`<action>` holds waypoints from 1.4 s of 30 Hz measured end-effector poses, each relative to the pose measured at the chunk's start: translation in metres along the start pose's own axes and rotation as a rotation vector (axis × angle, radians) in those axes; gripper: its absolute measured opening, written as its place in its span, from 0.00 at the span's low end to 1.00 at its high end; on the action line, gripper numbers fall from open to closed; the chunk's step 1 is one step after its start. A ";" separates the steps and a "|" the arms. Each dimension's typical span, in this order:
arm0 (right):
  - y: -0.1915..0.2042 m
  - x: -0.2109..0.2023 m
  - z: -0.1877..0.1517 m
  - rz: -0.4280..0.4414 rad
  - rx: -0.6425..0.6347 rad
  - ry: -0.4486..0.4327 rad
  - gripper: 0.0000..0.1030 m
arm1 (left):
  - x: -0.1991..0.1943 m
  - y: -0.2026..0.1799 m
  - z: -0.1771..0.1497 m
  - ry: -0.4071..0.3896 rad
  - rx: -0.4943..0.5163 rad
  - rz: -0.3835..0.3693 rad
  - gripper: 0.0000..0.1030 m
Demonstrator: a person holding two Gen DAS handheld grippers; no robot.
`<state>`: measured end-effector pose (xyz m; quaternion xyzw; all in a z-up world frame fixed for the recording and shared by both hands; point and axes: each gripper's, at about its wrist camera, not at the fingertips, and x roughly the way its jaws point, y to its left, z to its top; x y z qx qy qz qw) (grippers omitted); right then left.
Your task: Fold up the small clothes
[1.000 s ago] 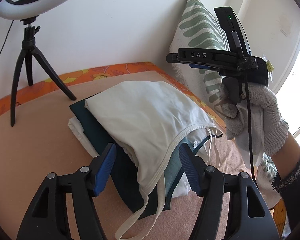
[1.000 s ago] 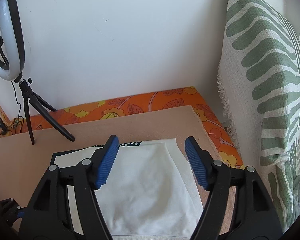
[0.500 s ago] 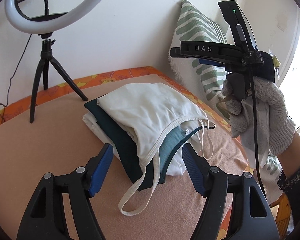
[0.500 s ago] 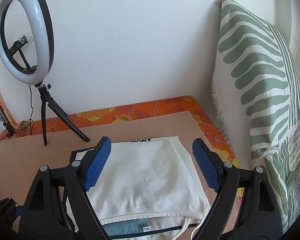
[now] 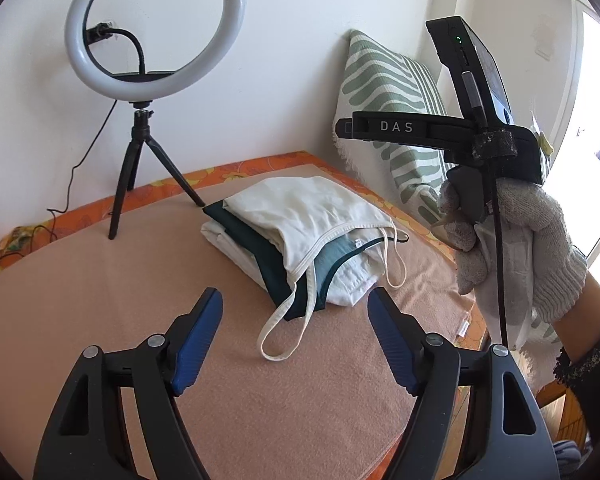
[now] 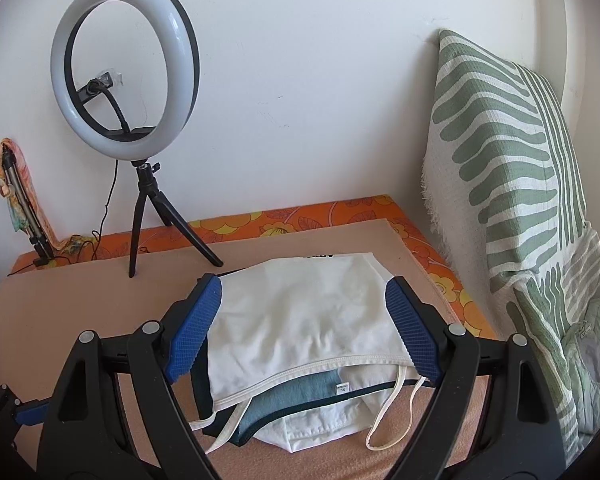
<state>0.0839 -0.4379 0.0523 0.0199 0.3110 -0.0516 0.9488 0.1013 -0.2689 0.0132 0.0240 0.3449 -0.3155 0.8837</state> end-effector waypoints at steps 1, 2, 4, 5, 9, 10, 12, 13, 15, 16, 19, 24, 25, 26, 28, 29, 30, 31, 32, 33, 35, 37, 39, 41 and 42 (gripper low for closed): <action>0.004 -0.006 -0.004 -0.001 -0.002 -0.004 0.84 | -0.007 0.000 -0.003 -0.006 0.006 0.004 0.73; 0.007 -0.012 -0.007 -0.002 -0.004 -0.007 0.84 | -0.013 -0.001 -0.006 -0.012 0.013 0.008 0.74; 0.014 -0.023 -0.013 -0.002 -0.007 -0.015 0.84 | -0.026 -0.001 -0.013 -0.025 0.023 0.019 0.74; 0.017 -0.029 -0.016 0.001 -0.006 -0.019 0.84 | -0.031 0.000 -0.016 -0.030 0.024 0.022 0.76; 0.029 -0.049 -0.026 0.003 -0.012 -0.033 0.84 | -0.052 0.003 -0.028 -0.049 0.019 0.021 0.78; 0.032 -0.054 -0.028 0.008 -0.013 -0.038 0.84 | -0.056 0.003 -0.031 -0.052 0.019 0.020 0.78; 0.037 -0.064 -0.033 0.013 -0.013 -0.046 0.84 | -0.064 0.004 -0.037 -0.058 0.030 0.022 0.78; 0.040 -0.069 -0.035 0.015 -0.015 -0.054 0.84 | -0.068 0.003 -0.040 -0.062 0.040 0.027 0.78; 0.047 -0.078 -0.041 0.010 -0.022 -0.067 0.84 | -0.076 0.003 -0.046 -0.073 0.056 0.034 0.78; 0.050 -0.083 -0.045 0.005 -0.024 -0.077 0.84 | -0.079 0.003 -0.049 -0.078 0.061 0.034 0.78; 0.060 -0.095 -0.055 0.003 -0.025 -0.087 0.84 | -0.090 0.005 -0.057 -0.097 0.070 0.031 0.79; 0.077 -0.110 -0.073 0.007 -0.030 -0.104 0.84 | -0.107 0.011 -0.070 -0.118 0.077 0.027 0.79; 0.079 -0.112 -0.076 0.014 -0.023 -0.102 0.84 | -0.110 0.013 -0.073 -0.120 0.073 0.023 0.79; 0.081 -0.113 -0.079 0.017 -0.015 -0.100 0.84 | -0.113 0.015 -0.075 -0.120 0.067 0.019 0.79; 0.085 -0.116 -0.086 0.015 -0.005 -0.106 0.84 | -0.117 0.019 -0.080 -0.121 0.061 0.016 0.79; 0.086 -0.117 -0.089 0.010 -0.003 -0.110 0.84 | -0.118 0.020 -0.082 -0.119 0.061 0.018 0.79; 0.088 -0.119 -0.092 0.004 -0.001 -0.115 0.87 | -0.119 0.022 -0.084 -0.114 0.060 0.020 0.79; 0.089 -0.120 -0.095 0.002 0.003 -0.123 0.96 | -0.120 0.024 -0.086 -0.107 0.057 0.020 0.79; 0.090 -0.122 -0.098 0.006 0.008 -0.136 0.99 | -0.120 0.027 -0.087 -0.105 0.053 0.020 0.79; 0.091 -0.124 -0.100 0.011 0.011 -0.149 1.00 | -0.120 0.029 -0.088 -0.106 0.048 0.025 0.79; 0.095 -0.125 -0.102 0.008 0.003 -0.152 1.00 | -0.120 0.034 -0.090 -0.101 0.037 0.039 0.80; 0.098 -0.125 -0.102 0.010 -0.010 -0.153 1.00 | -0.118 0.039 -0.090 -0.088 0.025 0.063 0.83; 0.100 -0.126 -0.103 0.006 -0.010 -0.164 1.00 | -0.119 0.042 -0.090 -0.099 0.024 0.102 0.86; 0.101 -0.128 -0.104 0.012 -0.002 -0.170 1.00 | -0.123 0.043 -0.091 -0.127 0.035 0.140 1.00; 0.101 -0.128 -0.105 0.017 0.003 -0.168 1.00 | -0.125 0.043 -0.091 -0.138 0.044 0.152 1.00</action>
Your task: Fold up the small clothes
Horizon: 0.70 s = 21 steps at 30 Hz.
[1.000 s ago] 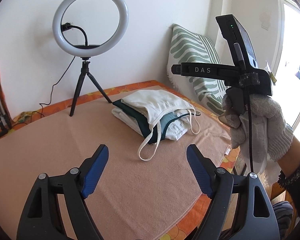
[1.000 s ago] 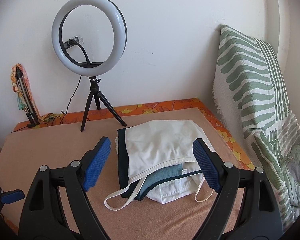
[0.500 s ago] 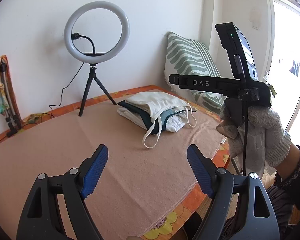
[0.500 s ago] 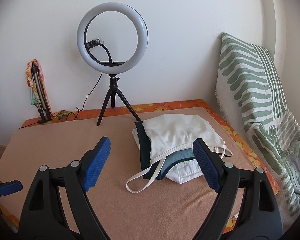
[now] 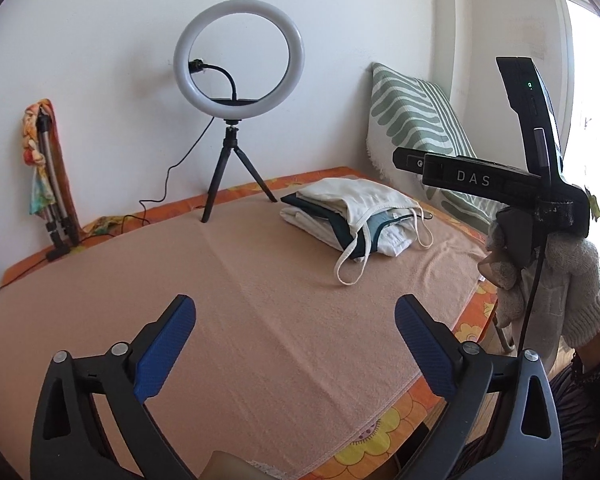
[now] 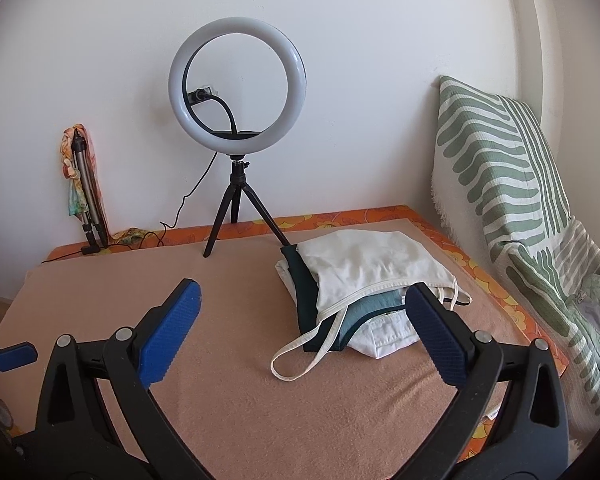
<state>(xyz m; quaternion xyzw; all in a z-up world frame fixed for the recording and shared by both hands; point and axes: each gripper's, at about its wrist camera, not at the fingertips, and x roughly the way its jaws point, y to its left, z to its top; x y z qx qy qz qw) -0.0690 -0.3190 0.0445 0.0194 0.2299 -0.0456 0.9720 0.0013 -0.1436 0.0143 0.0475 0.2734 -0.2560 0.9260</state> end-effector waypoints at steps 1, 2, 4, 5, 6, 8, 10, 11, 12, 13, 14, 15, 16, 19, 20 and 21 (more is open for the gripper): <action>0.000 -0.001 0.000 0.002 0.005 -0.002 1.00 | -0.001 0.000 0.000 -0.007 0.010 0.012 1.00; 0.000 -0.001 0.000 0.002 0.009 -0.008 1.00 | -0.002 -0.001 0.000 -0.011 0.019 0.022 1.00; 0.000 -0.004 -0.001 -0.006 0.003 -0.022 1.00 | -0.006 -0.003 0.000 -0.025 0.032 0.038 1.00; 0.001 -0.004 -0.002 -0.018 -0.005 -0.030 1.00 | -0.007 -0.004 0.000 -0.030 0.037 0.043 1.00; 0.001 -0.005 -0.002 -0.030 -0.014 -0.038 1.00 | -0.007 -0.004 -0.001 -0.035 0.042 0.045 1.00; 0.001 -0.006 -0.003 -0.043 -0.020 -0.049 1.00 | -0.009 -0.006 -0.001 -0.040 0.046 0.051 1.00; 0.000 -0.005 -0.003 -0.042 -0.015 -0.046 1.00 | -0.010 -0.006 -0.003 -0.042 0.049 0.048 1.00; -0.001 -0.005 -0.004 -0.043 -0.013 -0.047 1.00 | -0.009 -0.006 -0.003 -0.041 0.049 0.051 1.00; -0.001 -0.004 -0.004 -0.048 -0.013 -0.048 1.00 | -0.010 -0.006 -0.004 -0.042 0.048 0.054 1.00; -0.001 -0.005 -0.004 -0.053 -0.014 -0.052 1.00 | -0.010 -0.006 -0.004 -0.043 0.049 0.054 1.00; -0.002 -0.005 -0.004 -0.056 -0.015 -0.054 1.00 | -0.009 -0.006 -0.005 -0.042 0.051 0.052 1.00; -0.002 -0.005 -0.004 -0.054 -0.015 -0.055 1.00 | -0.010 -0.007 -0.005 -0.040 0.052 0.048 1.00; -0.002 -0.005 -0.004 -0.054 -0.015 -0.053 1.00 | -0.009 -0.006 -0.005 -0.038 0.052 0.044 1.00; -0.002 -0.005 -0.005 -0.051 -0.021 -0.055 1.00 | -0.009 -0.008 -0.006 -0.040 0.062 0.045 1.00; -0.001 -0.005 -0.006 -0.054 -0.026 -0.056 1.00 | -0.009 -0.010 -0.006 -0.039 0.069 0.048 1.00; -0.001 -0.005 -0.006 -0.056 -0.031 -0.056 1.00 | -0.009 -0.011 -0.007 -0.038 0.075 0.050 1.00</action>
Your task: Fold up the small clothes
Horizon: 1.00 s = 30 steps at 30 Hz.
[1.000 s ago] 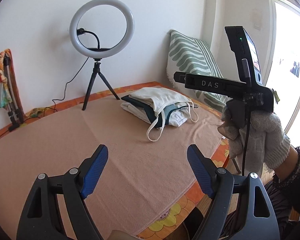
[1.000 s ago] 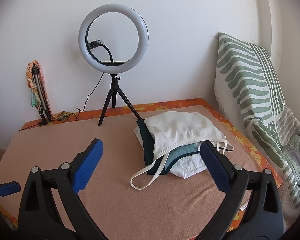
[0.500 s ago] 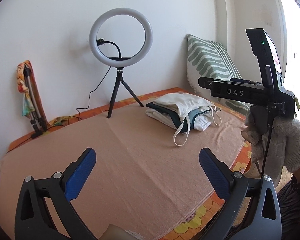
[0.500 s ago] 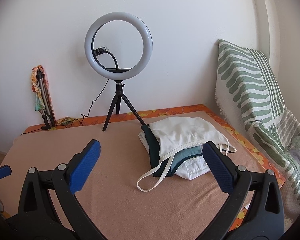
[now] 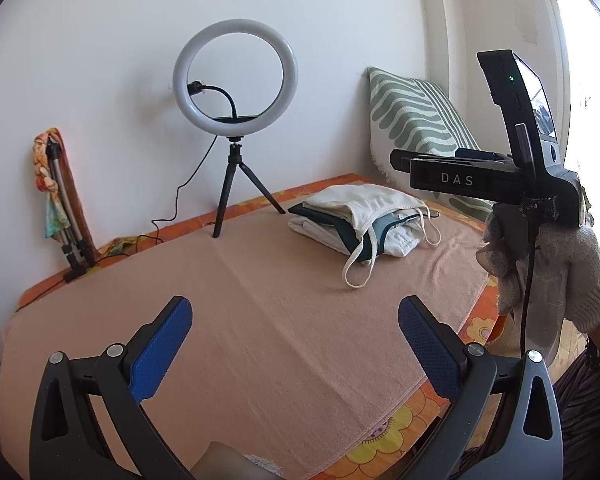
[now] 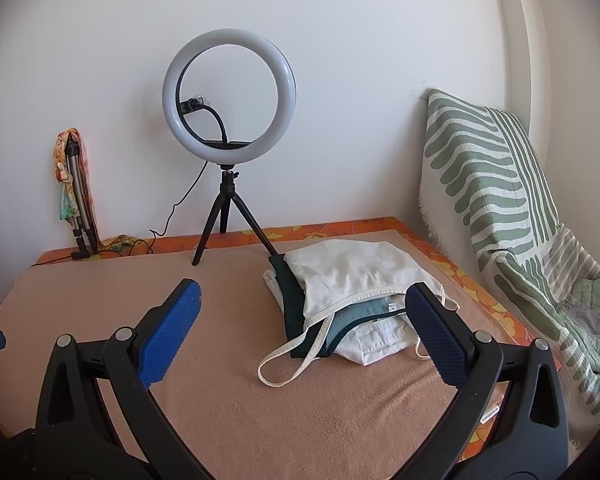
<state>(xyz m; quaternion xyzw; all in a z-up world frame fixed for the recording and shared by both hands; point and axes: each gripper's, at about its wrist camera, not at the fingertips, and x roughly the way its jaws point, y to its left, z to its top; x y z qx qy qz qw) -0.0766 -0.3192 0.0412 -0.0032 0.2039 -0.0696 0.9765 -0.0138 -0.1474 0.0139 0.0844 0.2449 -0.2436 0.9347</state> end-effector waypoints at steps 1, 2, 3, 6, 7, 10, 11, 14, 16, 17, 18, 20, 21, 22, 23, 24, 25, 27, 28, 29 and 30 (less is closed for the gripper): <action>0.000 0.000 0.000 0.000 -0.003 0.000 1.00 | 0.000 -0.001 0.000 0.001 0.004 -0.001 1.00; 0.000 0.000 0.000 0.002 -0.005 0.001 1.00 | 0.000 -0.002 -0.001 0.002 0.006 -0.004 1.00; 0.000 0.000 0.000 0.005 -0.005 0.002 1.00 | 0.000 -0.002 -0.001 0.005 0.007 -0.009 1.00; -0.002 0.000 0.000 0.012 0.007 0.005 1.00 | 0.000 -0.001 -0.001 0.010 0.001 -0.023 1.00; -0.002 -0.001 0.000 0.014 0.015 0.005 1.00 | 0.000 -0.001 -0.001 0.008 -0.001 -0.024 1.00; -0.005 -0.001 0.000 0.009 0.026 0.005 1.00 | -0.001 0.000 0.000 0.005 -0.001 -0.020 1.00; -0.005 -0.001 0.000 0.007 0.028 0.005 1.00 | -0.001 0.001 0.000 0.004 -0.002 -0.018 1.00; -0.007 0.000 0.000 0.007 0.031 0.005 1.00 | 0.000 0.002 0.000 0.003 -0.003 -0.016 1.00; -0.007 0.000 0.000 0.007 0.028 0.005 1.00 | 0.000 0.002 0.000 0.003 0.001 -0.015 1.00; -0.007 0.000 0.000 0.007 0.028 0.006 1.00 | 0.000 0.002 0.000 0.003 0.001 -0.013 1.00; -0.007 0.000 0.000 0.006 0.028 0.005 1.00 | 0.001 0.003 0.000 0.001 0.003 -0.013 1.00; -0.007 0.000 0.000 0.007 0.030 0.006 1.00 | 0.001 0.003 0.001 0.000 0.003 -0.014 1.00; -0.007 0.000 0.000 0.008 0.031 0.005 1.00 | 0.000 0.003 0.001 0.001 0.001 -0.015 1.00; -0.008 0.000 0.000 0.007 0.033 0.004 1.00 | 0.000 0.003 0.000 0.001 0.000 -0.014 1.00; -0.008 0.000 0.000 0.008 0.031 0.005 1.00 | 0.000 0.002 0.001 0.002 0.001 -0.013 1.00; -0.008 0.000 0.000 0.009 0.031 0.005 1.00 | 0.000 0.002 0.000 0.002 0.001 -0.013 1.00; -0.008 0.000 0.000 0.008 0.031 0.006 1.00 | 0.000 0.002 0.001 0.002 0.001 -0.013 1.00; -0.008 -0.001 0.000 0.008 0.033 0.005 1.00 | -0.001 0.002 0.001 0.002 -0.001 -0.015 1.00; -0.008 0.000 0.000 0.007 0.032 0.005 1.00 | -0.001 0.002 0.001 0.002 0.001 -0.016 1.00; -0.008 0.000 0.000 0.007 0.030 0.006 1.00 | -0.001 0.001 0.001 0.002 0.002 -0.016 1.00; -0.008 -0.001 0.000 0.007 0.031 0.005 1.00 | -0.001 0.001 0.001 0.000 0.003 -0.014 1.00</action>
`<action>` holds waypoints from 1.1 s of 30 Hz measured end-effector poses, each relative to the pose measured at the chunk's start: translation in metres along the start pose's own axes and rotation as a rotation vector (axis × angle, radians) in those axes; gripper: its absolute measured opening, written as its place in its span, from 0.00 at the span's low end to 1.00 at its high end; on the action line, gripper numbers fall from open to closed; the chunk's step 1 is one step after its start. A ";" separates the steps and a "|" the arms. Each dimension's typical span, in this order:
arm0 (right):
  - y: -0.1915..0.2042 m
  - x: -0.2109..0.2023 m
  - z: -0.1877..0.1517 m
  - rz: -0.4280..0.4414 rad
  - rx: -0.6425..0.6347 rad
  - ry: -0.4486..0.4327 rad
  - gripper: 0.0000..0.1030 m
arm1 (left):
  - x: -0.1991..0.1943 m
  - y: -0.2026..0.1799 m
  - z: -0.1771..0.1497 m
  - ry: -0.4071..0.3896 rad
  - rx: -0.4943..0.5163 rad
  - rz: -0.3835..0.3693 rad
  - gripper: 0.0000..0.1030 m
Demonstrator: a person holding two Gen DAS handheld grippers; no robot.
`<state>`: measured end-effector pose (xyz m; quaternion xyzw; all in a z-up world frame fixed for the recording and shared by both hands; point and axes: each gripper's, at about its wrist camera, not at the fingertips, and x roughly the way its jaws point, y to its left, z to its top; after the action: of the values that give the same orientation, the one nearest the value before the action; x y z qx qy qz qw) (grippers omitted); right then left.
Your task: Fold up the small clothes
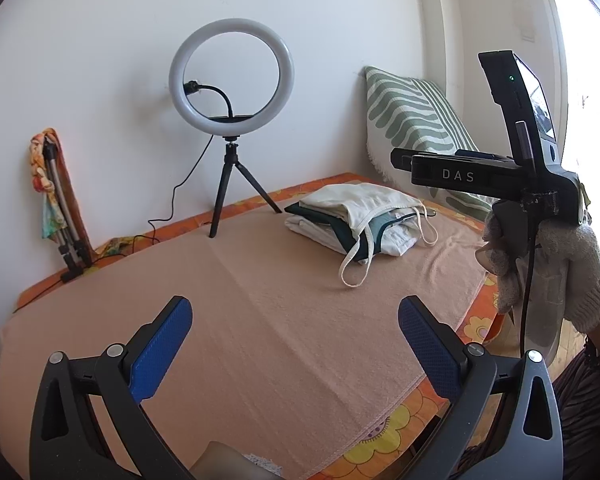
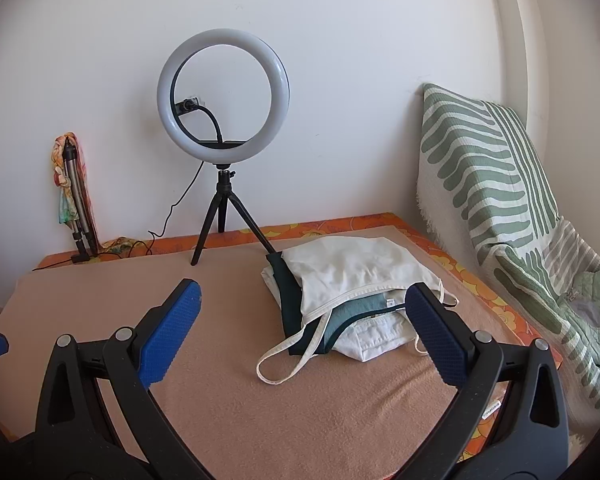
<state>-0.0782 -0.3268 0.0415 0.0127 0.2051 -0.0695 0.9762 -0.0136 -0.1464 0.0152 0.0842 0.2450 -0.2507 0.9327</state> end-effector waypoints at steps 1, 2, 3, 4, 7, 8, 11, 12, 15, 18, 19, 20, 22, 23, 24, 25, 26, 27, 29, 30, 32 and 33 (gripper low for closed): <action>0.000 0.000 0.000 0.000 0.001 0.000 1.00 | -0.001 0.000 0.000 -0.002 0.000 0.001 1.00; 0.000 0.001 0.000 0.003 0.001 0.001 1.00 | -0.001 -0.001 0.000 -0.003 0.000 -0.001 1.00; 0.000 0.001 0.000 0.004 0.002 0.002 1.00 | -0.001 0.000 0.000 -0.004 0.000 -0.002 1.00; 0.000 0.000 0.000 0.003 0.003 0.001 1.00 | -0.001 0.000 0.001 -0.003 0.001 -0.001 1.00; -0.001 -0.001 -0.001 0.002 0.003 0.002 1.00 | -0.001 0.000 0.001 -0.005 -0.003 0.001 1.00; -0.002 -0.001 -0.002 0.004 0.005 0.003 1.00 | -0.001 0.000 0.000 -0.005 -0.004 0.002 1.00; -0.003 -0.002 -0.003 0.005 0.009 0.005 1.00 | -0.002 0.001 0.000 -0.006 -0.006 0.003 1.00; -0.003 -0.001 -0.003 0.006 0.008 0.005 1.00 | -0.002 0.001 0.001 -0.006 -0.006 0.000 1.00; -0.002 -0.002 -0.003 0.006 0.009 0.006 1.00 | -0.003 0.002 0.001 -0.008 -0.005 0.001 1.00; -0.002 -0.002 -0.003 0.004 0.011 0.005 1.00 | -0.003 0.001 0.001 -0.007 -0.005 -0.001 1.00; -0.002 -0.002 -0.003 0.005 0.011 0.005 1.00 | -0.003 0.001 0.001 -0.007 -0.005 -0.001 1.00; -0.002 -0.003 -0.003 0.005 0.011 0.005 1.00 | -0.003 0.001 0.001 -0.006 -0.005 0.000 1.00; -0.001 -0.002 -0.003 0.003 0.009 0.005 1.00 | -0.003 0.001 0.001 -0.005 -0.003 -0.001 1.00; -0.002 -0.003 -0.003 0.003 0.008 0.006 1.00 | -0.004 0.001 0.001 -0.006 -0.005 0.000 1.00; -0.001 -0.002 -0.003 0.004 0.008 0.006 1.00 | -0.004 0.001 0.001 -0.005 -0.006 -0.001 1.00; 0.000 -0.002 -0.003 0.005 0.008 0.007 1.00 | -0.004 0.002 0.001 -0.005 -0.006 -0.002 1.00; 0.000 -0.001 -0.004 0.008 0.009 0.008 1.00 | -0.004 0.002 0.001 -0.006 -0.006 0.001 1.00; 0.000 0.000 -0.003 0.012 0.009 0.010 1.00 | -0.004 0.002 0.001 -0.009 -0.007 0.001 1.00; 0.000 0.001 -0.003 0.013 0.007 0.010 1.00 | -0.004 0.001 0.001 -0.009 -0.004 0.000 1.00; 0.000 0.001 -0.003 0.013 0.008 0.009 1.00 | -0.004 0.001 0.001 -0.010 -0.003 0.000 1.00; 0.000 0.001 -0.003 0.015 0.009 0.010 1.00 | -0.004 0.001 0.001 -0.008 -0.003 -0.003 1.00; 0.000 0.001 -0.003 0.015 0.009 0.010 1.00 | -0.004 0.001 0.001 -0.007 -0.002 -0.005 1.00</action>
<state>-0.0789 -0.3266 0.0383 0.0187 0.2096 -0.0632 0.9756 -0.0159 -0.1444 0.0185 0.0821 0.2423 -0.2530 0.9330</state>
